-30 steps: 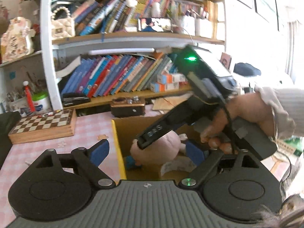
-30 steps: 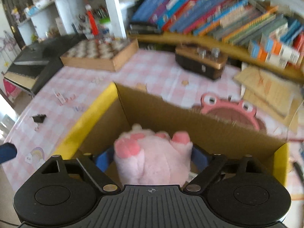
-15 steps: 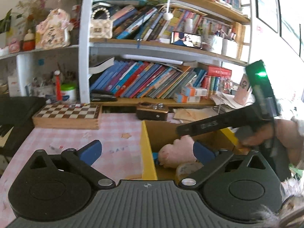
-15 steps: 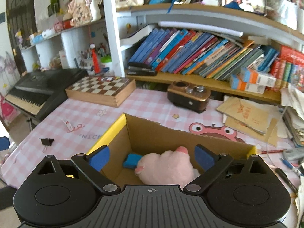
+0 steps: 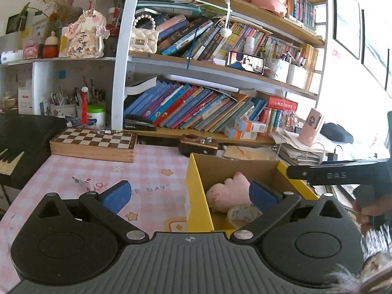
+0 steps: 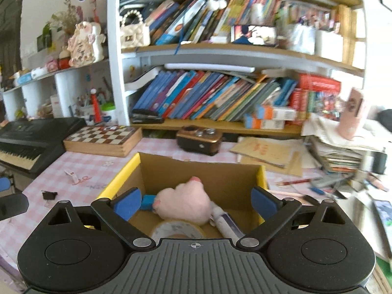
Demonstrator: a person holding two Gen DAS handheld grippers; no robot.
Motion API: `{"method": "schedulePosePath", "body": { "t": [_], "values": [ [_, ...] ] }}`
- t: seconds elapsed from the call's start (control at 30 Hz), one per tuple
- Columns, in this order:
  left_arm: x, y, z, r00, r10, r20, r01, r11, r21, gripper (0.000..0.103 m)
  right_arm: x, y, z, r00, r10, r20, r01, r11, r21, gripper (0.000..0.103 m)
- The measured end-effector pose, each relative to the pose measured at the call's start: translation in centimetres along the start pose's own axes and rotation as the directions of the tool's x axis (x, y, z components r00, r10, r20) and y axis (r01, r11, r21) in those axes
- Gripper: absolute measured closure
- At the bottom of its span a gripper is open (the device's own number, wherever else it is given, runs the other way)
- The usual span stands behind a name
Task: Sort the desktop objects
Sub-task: 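Withdraw both tools from the box back toward the table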
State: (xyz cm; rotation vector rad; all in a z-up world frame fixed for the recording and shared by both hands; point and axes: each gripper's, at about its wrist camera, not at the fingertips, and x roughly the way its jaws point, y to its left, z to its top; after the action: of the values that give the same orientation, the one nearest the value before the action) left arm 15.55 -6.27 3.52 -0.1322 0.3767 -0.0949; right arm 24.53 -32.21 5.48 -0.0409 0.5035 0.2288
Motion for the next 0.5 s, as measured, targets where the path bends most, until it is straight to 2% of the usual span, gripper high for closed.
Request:
{"method": "schedulePosePath", "body": {
  "t": [0.13, 0.5],
  "values": [
    [-0.9, 0.7, -0.5, 1.0, -0.027, -0.009, 0.027, 1.0, -0.002, 0.0, -2.3, 0.4, -1.4, 0.999, -0.05, 0.012, 0.05, 0.998, 0.041, 0.005],
    [-3.6, 3.2, -1.8, 0.995, -0.089, -0.044, 0.089, 0.996, -0.003, 0.0, -6.1, 3.6, -5.3, 0.988, -0.15, -0.038, 0.153, 0.981, 0.12, 0.005]
  ]
}}
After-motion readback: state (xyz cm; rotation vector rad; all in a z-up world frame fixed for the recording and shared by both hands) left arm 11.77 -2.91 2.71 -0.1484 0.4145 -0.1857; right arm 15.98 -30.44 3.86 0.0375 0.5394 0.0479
